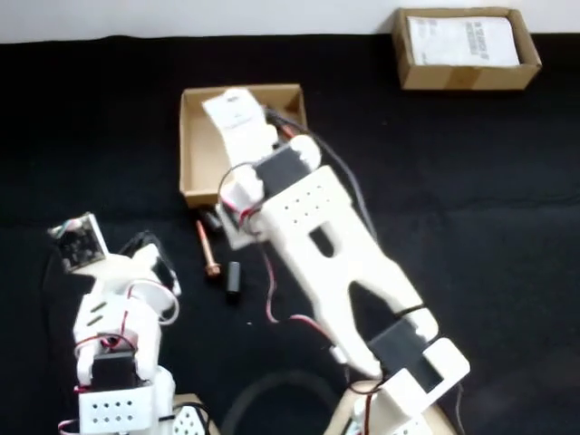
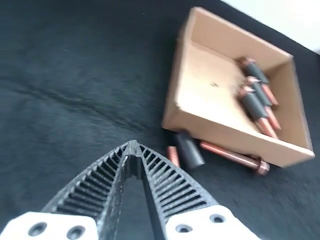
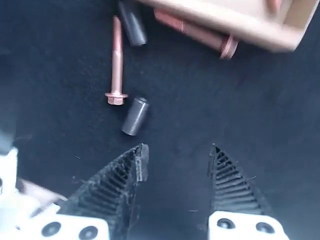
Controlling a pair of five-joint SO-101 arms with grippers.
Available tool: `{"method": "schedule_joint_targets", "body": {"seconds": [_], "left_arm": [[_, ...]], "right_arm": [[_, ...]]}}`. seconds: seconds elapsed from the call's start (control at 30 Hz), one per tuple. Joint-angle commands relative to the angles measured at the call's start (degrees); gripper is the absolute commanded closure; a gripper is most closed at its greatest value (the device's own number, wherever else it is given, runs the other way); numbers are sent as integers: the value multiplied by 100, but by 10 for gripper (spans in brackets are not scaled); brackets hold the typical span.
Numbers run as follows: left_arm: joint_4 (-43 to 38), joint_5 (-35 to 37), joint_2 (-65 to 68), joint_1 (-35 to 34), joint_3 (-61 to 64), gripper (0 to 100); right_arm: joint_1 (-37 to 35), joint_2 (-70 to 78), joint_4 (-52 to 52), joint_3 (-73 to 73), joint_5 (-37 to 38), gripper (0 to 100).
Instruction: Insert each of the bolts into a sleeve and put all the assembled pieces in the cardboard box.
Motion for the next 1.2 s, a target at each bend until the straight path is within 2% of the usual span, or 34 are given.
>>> {"method": "schedule_joint_targets", "body": {"seconds": [0.0, 0.13, 0.47, 0.87, 1.0, 1.17], "left_arm": [[149, 18, -57, -611, 75, 990], [229, 26, -57, -1033, 75, 990], [220, 18, -57, -1068, 75, 990], [202, 18, -57, -1068, 75, 990], [193, 9, -57, -1042, 75, 990], [193, 9, -57, -1042, 75, 990]], "right_arm": [[-259, -180, -655, 954, -677, 822], [-356, -180, -1631, 1886, -738, 822], [-787, -154, -3160, 2844, -747, 822], [-796, 418, -3556, 2888, -756, 822], [-884, 602, -3521, 2888, -1055, 822], [-971, 620, -3556, 2879, -1064, 822]]}}
